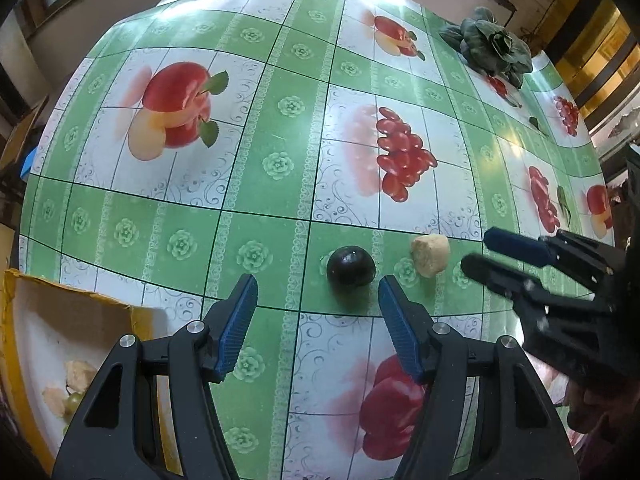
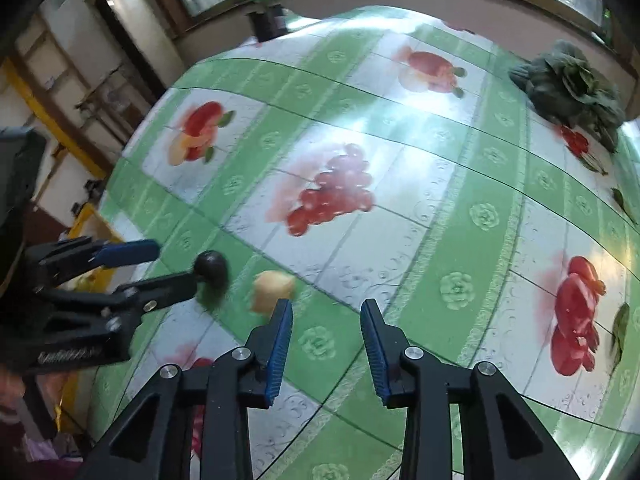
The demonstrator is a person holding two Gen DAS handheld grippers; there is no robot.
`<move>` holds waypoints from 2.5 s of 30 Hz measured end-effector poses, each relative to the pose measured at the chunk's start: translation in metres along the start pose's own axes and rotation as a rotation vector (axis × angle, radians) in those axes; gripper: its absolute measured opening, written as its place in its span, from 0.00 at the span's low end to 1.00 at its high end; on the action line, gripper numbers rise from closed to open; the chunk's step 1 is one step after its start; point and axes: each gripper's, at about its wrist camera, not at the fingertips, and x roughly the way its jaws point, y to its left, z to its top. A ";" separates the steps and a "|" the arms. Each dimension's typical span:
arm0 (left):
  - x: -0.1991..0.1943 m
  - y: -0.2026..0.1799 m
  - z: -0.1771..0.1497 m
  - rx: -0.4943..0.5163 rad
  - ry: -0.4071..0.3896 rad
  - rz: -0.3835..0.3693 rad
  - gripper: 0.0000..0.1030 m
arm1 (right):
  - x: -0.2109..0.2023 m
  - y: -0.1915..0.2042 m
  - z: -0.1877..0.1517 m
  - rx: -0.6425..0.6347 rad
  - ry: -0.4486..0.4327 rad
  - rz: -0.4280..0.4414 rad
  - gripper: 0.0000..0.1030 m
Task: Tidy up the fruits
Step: 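Grasp the black plum with the left gripper while the right gripper grasps the tan biscuit cube, then carry the black plum and biscuit cube over the white tray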
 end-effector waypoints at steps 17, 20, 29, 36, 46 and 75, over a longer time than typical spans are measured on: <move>0.002 0.003 0.005 0.027 0.001 0.012 0.61 | 0.026 0.019 0.009 -0.025 0.002 0.047 0.18; 0.005 -0.002 0.005 0.029 0.008 -0.017 0.61 | 0.019 0.014 0.004 -0.059 0.013 -0.030 0.18; 0.021 -0.025 0.008 0.083 0.005 -0.059 0.41 | 0.007 -0.008 -0.013 -0.003 0.013 -0.030 0.18; 0.017 -0.014 0.000 0.055 -0.014 -0.019 0.24 | 0.002 -0.006 -0.020 0.027 -0.003 0.001 0.18; -0.021 -0.001 -0.029 0.023 -0.054 0.004 0.24 | -0.014 0.010 -0.032 0.035 -0.013 0.003 0.18; -0.088 0.029 -0.082 -0.072 -0.144 0.028 0.24 | -0.044 0.044 -0.040 0.019 -0.036 0.002 0.17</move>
